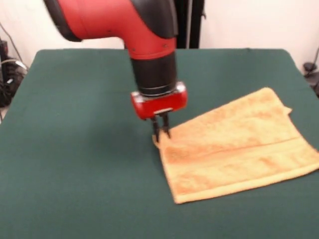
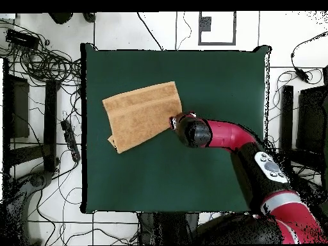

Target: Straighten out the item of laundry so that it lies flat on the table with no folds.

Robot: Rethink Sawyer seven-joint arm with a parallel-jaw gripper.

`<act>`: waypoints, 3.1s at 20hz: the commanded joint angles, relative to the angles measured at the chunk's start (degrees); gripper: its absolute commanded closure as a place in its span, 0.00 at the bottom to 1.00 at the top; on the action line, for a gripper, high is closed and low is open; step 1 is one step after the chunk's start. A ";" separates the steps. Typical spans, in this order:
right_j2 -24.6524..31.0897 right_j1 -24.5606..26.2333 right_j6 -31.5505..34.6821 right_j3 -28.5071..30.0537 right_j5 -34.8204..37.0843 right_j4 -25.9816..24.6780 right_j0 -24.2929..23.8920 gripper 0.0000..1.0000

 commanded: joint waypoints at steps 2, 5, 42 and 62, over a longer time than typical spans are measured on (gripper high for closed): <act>1.81 0.36 -4.82 -1.02 -0.02 -5.52 -6.28 1.00; 5.20 0.37 -10.11 -0.09 2.30 -8.12 -12.00 1.00; 17.60 12.07 -28.40 -10.15 13.76 -20.36 -28.18 0.00; 19.51 2.58 -28.22 -10.26 35.16 -13.39 -25.35 0.00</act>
